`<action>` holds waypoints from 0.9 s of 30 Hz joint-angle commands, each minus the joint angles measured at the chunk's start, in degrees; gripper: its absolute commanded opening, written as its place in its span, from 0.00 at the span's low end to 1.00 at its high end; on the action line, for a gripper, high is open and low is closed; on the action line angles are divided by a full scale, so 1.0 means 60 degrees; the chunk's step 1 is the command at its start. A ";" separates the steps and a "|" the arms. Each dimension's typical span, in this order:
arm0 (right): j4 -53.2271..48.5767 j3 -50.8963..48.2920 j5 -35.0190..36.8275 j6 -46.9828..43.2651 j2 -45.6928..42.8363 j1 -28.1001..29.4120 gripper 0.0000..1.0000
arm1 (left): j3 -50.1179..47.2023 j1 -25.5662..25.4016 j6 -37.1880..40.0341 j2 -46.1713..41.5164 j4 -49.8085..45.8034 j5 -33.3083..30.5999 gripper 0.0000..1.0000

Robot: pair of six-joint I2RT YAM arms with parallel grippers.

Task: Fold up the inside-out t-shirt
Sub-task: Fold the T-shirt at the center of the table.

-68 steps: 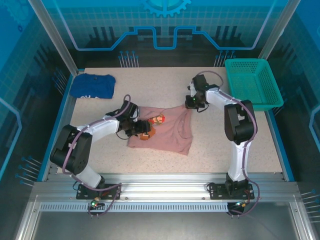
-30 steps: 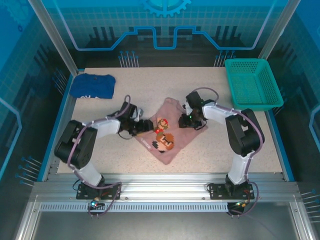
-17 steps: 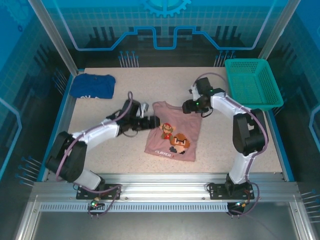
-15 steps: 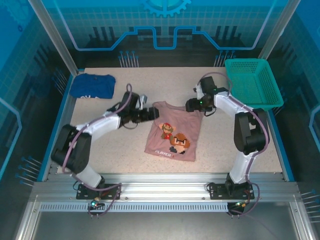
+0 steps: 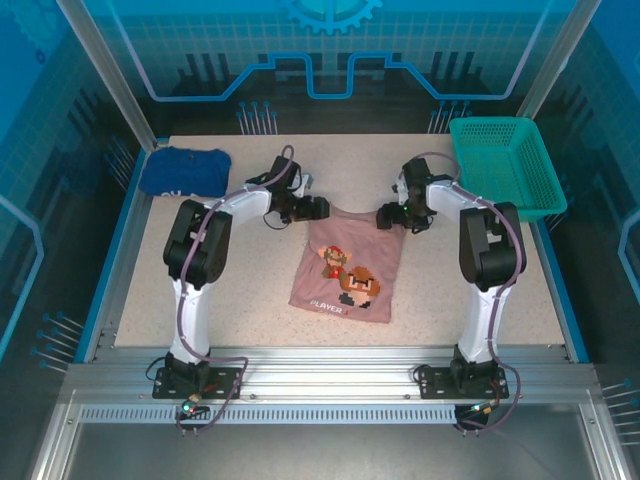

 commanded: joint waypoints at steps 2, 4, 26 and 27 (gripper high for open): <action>-0.0149 0.0016 -0.0695 0.0002 0.0291 0.0289 0.78 | 0.0418 -0.0304 0.0416 0.0331 -0.0718 0.0622 0.79; -0.0001 -0.0137 -0.0732 0.0034 0.0216 0.0384 0.74 | 0.0425 -0.0354 0.0333 0.0436 -0.0691 0.0772 0.78; -0.0420 0.0735 -0.1340 -0.0585 0.0815 0.0364 0.23 | 0.1136 -0.0682 -0.0122 0.1679 -0.0821 0.1710 0.20; -0.0366 0.0733 -0.1469 -0.0591 0.0821 0.0326 0.20 | 0.1162 -0.0681 -0.0169 0.1692 -0.0759 0.1731 0.17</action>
